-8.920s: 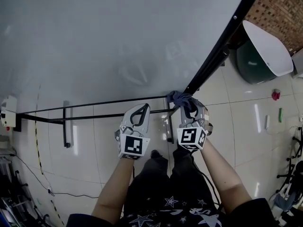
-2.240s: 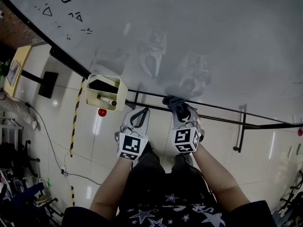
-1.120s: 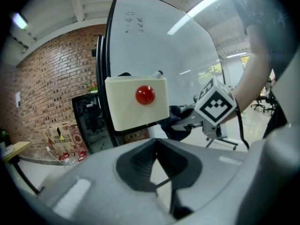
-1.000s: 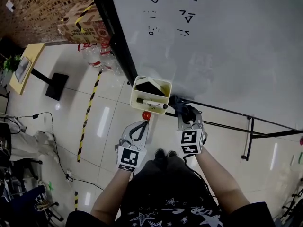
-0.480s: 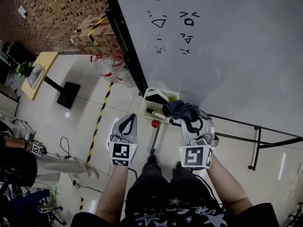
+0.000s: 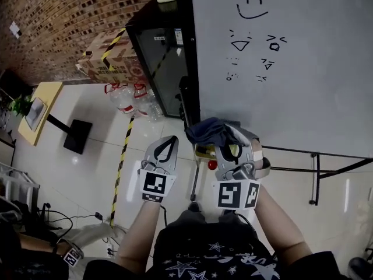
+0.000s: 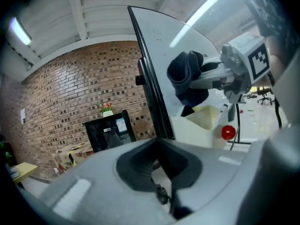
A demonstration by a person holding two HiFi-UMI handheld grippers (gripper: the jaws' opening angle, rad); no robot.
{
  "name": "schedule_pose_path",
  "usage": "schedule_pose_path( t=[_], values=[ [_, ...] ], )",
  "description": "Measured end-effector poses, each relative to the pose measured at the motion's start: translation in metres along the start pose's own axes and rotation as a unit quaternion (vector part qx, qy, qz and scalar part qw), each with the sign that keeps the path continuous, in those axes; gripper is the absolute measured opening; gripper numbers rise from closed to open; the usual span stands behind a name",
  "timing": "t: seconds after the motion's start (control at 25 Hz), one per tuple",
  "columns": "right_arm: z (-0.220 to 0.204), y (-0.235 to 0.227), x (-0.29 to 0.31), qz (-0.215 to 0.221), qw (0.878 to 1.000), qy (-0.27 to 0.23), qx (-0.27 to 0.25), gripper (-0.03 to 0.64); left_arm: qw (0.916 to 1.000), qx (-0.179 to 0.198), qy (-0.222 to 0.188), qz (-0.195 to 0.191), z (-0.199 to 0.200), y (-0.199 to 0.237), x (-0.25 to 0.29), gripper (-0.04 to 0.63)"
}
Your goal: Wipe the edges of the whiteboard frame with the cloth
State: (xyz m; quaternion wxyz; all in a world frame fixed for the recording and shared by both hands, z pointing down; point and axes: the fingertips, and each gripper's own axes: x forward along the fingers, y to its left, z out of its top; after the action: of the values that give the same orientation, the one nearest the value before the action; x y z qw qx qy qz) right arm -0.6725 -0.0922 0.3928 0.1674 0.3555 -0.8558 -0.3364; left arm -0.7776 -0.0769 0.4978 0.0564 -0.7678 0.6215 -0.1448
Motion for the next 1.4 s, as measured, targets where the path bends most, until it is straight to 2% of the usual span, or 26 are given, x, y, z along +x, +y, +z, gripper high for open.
schedule_pose_path(
  t=[0.12,0.24,0.32,0.52,0.68,0.84,1.08,1.2,1.4],
  values=[
    [0.015,0.021,0.020,0.018,0.998,0.008,-0.051,0.081,0.9998,-0.002,-0.017,-0.013,0.006,0.011,0.009,0.003],
    [0.014,0.038,0.040,0.026,0.991,0.035,-0.123,0.081,0.9991,-0.001,-0.030,-0.030,0.011,0.016,0.020,0.003],
    [0.014,0.042,0.047,0.023,0.988,0.047,-0.144,0.080,0.9983,0.003,-0.038,-0.043,0.015,0.017,0.026,0.003],
    [0.018,0.036,0.051,0.003,0.991,0.055,-0.120,0.081,0.9959,0.014,-0.055,-0.070,0.026,0.017,0.034,0.003],
    [0.029,0.019,0.050,-0.021,0.992,0.049,-0.111,0.081,0.9941,0.021,-0.074,-0.077,0.044,0.027,0.039,0.003],
    [0.054,-0.007,0.045,-0.046,0.994,0.027,-0.098,0.081,0.9907,0.036,-0.113,-0.066,0.086,0.046,0.033,0.003],
    [0.091,-0.043,0.044,-0.091,0.987,-0.005,-0.129,0.081,0.9793,0.063,-0.182,-0.062,0.168,0.067,0.019,0.003],
    [0.105,-0.058,0.044,-0.110,0.986,-0.014,-0.126,0.081,0.9740,0.081,-0.203,-0.060,0.193,0.072,0.016,0.003],
    [0.130,-0.081,0.041,-0.136,0.983,-0.032,-0.120,0.081,0.9670,0.084,-0.233,-0.061,0.225,0.081,0.012,0.003]
  ],
)
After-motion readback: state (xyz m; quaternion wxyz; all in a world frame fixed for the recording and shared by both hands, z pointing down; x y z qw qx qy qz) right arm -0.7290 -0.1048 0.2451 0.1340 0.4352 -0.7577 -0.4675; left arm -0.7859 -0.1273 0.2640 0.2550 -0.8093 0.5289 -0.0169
